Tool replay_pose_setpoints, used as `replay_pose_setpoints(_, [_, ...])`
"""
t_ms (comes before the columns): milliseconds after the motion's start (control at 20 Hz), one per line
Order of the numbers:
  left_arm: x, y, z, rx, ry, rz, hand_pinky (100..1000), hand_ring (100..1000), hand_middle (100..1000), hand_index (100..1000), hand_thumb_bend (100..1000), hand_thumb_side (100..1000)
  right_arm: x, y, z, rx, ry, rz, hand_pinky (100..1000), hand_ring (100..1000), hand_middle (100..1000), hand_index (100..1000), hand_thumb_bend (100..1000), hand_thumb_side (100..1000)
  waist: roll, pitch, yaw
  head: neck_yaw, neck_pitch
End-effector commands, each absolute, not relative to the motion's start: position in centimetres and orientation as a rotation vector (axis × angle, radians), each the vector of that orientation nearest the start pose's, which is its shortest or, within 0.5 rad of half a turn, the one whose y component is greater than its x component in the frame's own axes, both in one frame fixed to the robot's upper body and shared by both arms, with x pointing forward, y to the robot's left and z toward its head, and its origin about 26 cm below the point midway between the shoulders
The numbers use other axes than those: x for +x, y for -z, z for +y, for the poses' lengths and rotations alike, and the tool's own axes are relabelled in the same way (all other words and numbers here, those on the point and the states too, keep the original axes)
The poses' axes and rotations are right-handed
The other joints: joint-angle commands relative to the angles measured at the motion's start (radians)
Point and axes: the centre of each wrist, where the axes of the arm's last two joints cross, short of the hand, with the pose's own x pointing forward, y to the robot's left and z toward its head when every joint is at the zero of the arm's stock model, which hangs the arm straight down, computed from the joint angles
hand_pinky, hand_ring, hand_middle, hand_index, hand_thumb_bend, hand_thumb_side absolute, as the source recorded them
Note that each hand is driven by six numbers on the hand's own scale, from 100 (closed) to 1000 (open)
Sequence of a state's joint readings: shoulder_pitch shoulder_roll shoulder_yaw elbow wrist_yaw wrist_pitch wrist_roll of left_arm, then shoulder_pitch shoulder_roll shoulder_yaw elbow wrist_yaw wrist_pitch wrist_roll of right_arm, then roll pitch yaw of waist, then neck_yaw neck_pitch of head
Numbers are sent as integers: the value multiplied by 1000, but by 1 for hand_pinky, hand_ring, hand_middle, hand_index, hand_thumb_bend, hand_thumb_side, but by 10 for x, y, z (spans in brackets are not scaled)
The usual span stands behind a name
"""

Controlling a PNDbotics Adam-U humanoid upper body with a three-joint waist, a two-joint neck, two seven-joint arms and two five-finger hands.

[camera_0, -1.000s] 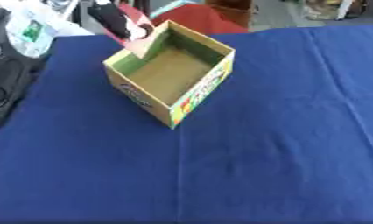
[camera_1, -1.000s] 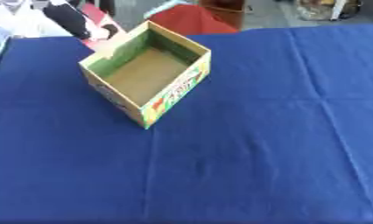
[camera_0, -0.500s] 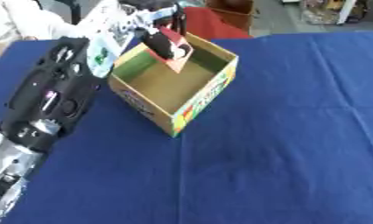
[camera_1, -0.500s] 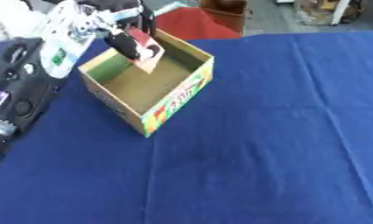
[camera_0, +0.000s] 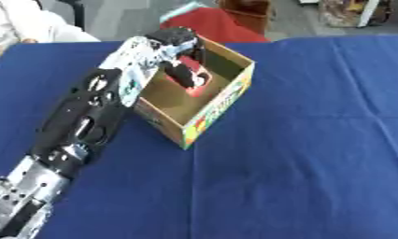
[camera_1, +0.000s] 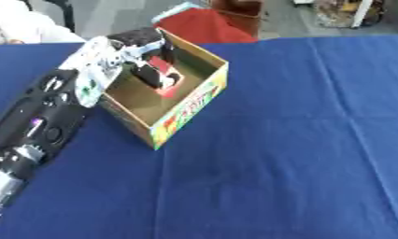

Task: Pick up objects on the table and place them in the box.

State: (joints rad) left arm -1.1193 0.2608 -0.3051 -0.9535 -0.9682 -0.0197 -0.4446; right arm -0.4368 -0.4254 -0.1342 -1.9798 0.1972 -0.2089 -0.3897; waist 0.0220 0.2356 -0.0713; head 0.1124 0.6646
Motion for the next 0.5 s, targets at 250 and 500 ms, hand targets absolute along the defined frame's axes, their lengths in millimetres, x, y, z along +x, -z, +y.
replay_pose_setpoints(250, [482,-245,143,920,1644,-1483,654,787,751,822,354,508,303,-266,-293,843,42,3363,690,752,870,780,100,1000,-3,-18,0,-2,-10])
replay_pose_setpoints(500, [481,-249,144,932,1650,-1484,759,859,814,876,482,599,303,-266,-294,847,43,3365,690,752,870,780,100,1000,-3,-23,3,-5,-2])
